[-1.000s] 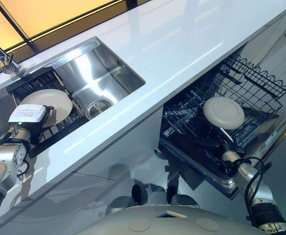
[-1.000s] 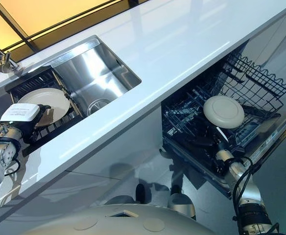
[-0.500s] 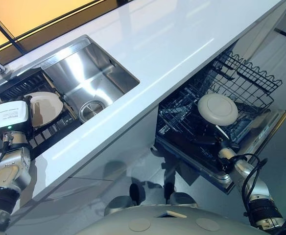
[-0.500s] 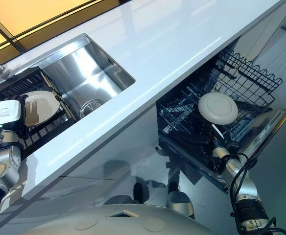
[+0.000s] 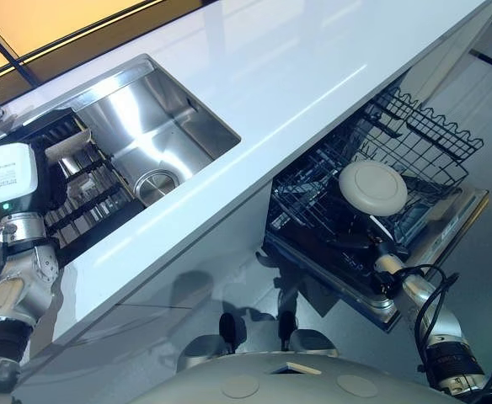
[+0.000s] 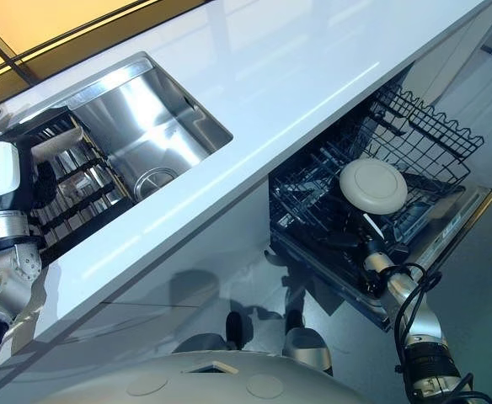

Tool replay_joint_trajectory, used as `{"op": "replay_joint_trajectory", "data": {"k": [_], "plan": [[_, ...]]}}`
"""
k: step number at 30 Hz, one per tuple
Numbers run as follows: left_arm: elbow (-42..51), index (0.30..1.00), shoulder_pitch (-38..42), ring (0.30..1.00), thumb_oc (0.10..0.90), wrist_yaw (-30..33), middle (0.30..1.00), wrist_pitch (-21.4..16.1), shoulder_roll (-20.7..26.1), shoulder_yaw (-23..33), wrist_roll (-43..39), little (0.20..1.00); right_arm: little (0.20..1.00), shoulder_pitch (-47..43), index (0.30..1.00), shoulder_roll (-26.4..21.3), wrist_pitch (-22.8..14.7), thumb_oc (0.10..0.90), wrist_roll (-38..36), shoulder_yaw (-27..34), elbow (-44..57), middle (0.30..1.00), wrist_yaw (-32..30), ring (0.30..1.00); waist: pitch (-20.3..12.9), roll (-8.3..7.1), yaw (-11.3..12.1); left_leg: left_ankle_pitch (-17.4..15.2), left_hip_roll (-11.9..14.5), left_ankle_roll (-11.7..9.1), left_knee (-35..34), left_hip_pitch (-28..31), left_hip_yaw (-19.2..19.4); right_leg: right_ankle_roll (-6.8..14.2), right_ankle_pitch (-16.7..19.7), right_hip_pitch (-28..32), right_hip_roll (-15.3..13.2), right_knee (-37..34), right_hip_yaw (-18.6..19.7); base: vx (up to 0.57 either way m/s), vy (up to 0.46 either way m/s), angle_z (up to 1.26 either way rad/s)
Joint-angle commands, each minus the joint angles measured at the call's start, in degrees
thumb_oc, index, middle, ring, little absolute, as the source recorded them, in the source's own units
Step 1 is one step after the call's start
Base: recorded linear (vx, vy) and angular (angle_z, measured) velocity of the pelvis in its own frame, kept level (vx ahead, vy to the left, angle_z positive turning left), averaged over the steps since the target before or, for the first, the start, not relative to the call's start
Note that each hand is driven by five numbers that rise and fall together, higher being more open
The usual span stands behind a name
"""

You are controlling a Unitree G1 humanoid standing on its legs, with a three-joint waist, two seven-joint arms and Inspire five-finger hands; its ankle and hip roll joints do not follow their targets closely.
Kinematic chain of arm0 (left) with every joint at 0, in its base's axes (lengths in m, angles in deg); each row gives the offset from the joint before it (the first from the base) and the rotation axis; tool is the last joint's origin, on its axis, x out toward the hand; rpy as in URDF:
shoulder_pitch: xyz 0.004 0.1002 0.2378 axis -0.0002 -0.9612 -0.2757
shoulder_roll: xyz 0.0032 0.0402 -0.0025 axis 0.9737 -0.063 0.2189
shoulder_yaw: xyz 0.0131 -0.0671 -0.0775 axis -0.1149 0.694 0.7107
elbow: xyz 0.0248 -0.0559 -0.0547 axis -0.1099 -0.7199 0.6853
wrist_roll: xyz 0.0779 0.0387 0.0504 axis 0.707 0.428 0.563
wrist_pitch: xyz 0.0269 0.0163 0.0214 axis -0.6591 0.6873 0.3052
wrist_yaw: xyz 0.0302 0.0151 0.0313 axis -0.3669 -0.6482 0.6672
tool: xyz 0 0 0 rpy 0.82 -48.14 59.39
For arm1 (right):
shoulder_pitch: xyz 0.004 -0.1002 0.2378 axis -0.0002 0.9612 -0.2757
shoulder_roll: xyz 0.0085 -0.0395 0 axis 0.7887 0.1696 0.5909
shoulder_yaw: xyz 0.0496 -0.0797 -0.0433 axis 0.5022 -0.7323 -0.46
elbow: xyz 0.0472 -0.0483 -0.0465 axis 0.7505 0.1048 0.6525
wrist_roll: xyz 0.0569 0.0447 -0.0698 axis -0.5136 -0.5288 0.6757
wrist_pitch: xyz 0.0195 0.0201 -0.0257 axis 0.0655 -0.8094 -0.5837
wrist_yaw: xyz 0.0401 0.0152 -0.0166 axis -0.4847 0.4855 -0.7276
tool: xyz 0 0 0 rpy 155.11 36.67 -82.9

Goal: Pick up plates and place into dishwasher.

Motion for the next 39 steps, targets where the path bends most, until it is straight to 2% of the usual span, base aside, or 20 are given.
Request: {"op": "replay_joint_trajectory", "data": {"k": [1,5,10,12,15,20,21,26,30,35,38,39], "plan": [[5.2,0.3,6.2,0.3,0.1,5.9,0.3,-1.6,6.1,8.0,4.5,0.2,0.9,0.9,0.9,3.2,-2.6,0.8,-0.3,-4.3,4.2,0.9,2.6,0.9,-2.6,2.22,0.5,-6.3,-4.4,2.1,0.2,0.8,-1.5,1.2,-10.4,-2.9,3.1,10.0,-0.7,-0.06,-0.057,0.02],[6.5,0.3,4.4,0.3,0.1,6.0,0.3,-2.2,7.3,9.7,5.0,0.2,0.9,0.9,0.9,3.4,-2.8,0.8,-1.0,-4.0,5.0,0.9,2.1,0.9,-3.1,2.28,0.9,-6.4,-4.4,2.0,0.1,1.0,-1.9,1.1,-10.5,-2.4,3.2,9.7,-0.9,-0.06,-0.053,0.03],[8.4,0.3,0.7,0.3,0.1,10.9,0.3,-6.7,6.6,15.1,0.5,0.2,0.9,0.5,0.9,3.4,-4.9,0.8,-2.4,-1.5,8.4,0.9,-2.3,0.9,-3.8,2.27,1.6,-6.3,-4.3,1.7,0.1,1.0,-2.4,1.0,-10.4,-1.8,3.4,8.9,-1.1,-0.08,-0.051,0.06],[11.5,0.3,-2.0,0.3,0.1,13.8,0.3,-9.9,4.5,19.0,-1.2,0.2,0.9,0.6,0.9,3.2,-7.5,0.8,3.0,1.0,11.8,0.9,-7.4,0.9,-4.0,2.12,1.8,-6.4,-4.2,1.7,0.1,1.0,-2.5,0.9,-10.5,-1.5,3.5,8.6,-1.2,-0.09,-0.048,0.02],[15.3,0.3,-3.9,0.3,0.1,15.6,0.3,-12.8,1.5,22.0,-1.8,0.2,0.9,0.9,0.9,2.5,-7.5,0.8,7.9,3.8,15.5,0.9,-10.1,0.9,-4.3,1.79,1.8,-6.6,-4.2,1.5,0.1,1.0,-2.6,0.8,-10.7,-1.4,3.6,8.5,-0.9,-0.07,-0.032,0.05],[22.9,0.3,-5.3,0.3,0.1,16.6,0.3,-19.0,-2.9,24.4,-1.9,0.2,0.9,1.0,0.9,-1.0,-3.8,0.8,12.3,10.0,20.1,0.9,-11.9,0.9,-4.7,0.96,1.3,-6.2,-3.8,1.3,0.1,0.8,-2.3,0.7,-10.0,-1.8,4.1,8.6,-0.2,-0.07,-0.029,0.07],[24.1,0.3,-5.2,0.3,0.1,16.4,0.3,-19.3,-3.2,24.4,-1.9,0.2,0.9,1.0,0.9,-1.8,-2.9,0.8,13.0,10.9,20.6,0.9,-11.8,0.9,-4.7,0.82,1.2,-6.2,-3.7,1.2,0.1,0.8,-2.2,0.8,-9.9,-1.8,4.2,8.6,0.0,-0.08,-0.033,0.03],[28.1,0.3,-3.6,0.3,0.1,13.6,0.3,-22.5,-2.7,24.1,-3.1,0.2,0.9,1.6,0.9,-7.8,1.8,0.8,18.3,16.2,23.1,0.9,-8.9,0.9,-5.2,-0.01,0.0,-6.3,-3.2,0.8,0.1,1.0,-1.7,0.9,-9.5,-1.8,4.6,8.4,1.1,-0.03,-0.037,-0.05],[28.0,0.3,-1.9,0.3,0.1,11.0,0.3,-23.2,-0.9,23.0,-6.3,0.2,0.9,1.3,0.9,-11.7,3.3,0.8,19.5,18.8,25.0,0.9,-8.0,0.9,-5.2,-0.07,-1.2,-6.4,-2.8,0.7,0.1,1.2,-0.8,1.0,-9.1,-2.0,4.9,8.5,2.1,-0.03,-0.022,-0.17],[25.9,0.3,1.4,0.3,0.1,6.7,0.3,-25.0,0.3,19.5,-11.4,0.2,0.9,0.3,0.9,-14.4,-0.8,0.8,20.3,21.8,27.0,0.9,-10.5,0.9,-5.1,0.27,-2.8,-6.7,-2.4,0.8,0.1,1.6,0.7,1.4,-8.4,-2.2,5.0,8.2,3.8,-0.04,-0.005,-0.17],[24.5,0.3,4.8,0.3,0.1,2.0,0.3,-27.7,-0.9,15.4,-16.6,0.2,0.9,-2.3,0.9,-14.2,-7.3,0.8,19.3,22.0,28.3,0.9,-14.4,0.9,-5.0,0.54,-3.3,-6.9,-2.3,0.9,0.1,1.7,1.3,1.7,-7.9,-2.3,5.1,8.2,4.4,-0.04,-0.006,-0.2],[24.4,0.3,6.3,0.3,0.1,-0.1,0.3,-28.4,-2.0,13.4,-18.2,0.2,0.9,-3.7,0.9,-13.7,-11.1,0.8,18.9,21.7,29.3,0.9,-15.7,0.9,-5.1,0.64,-3.4,-7.0,-2.3,1.0,0.1,1.8,1.5,1.8,-7.8,-2.3,5.2,8.3,4.6,-0.02,-0.007,-0.1]]}}
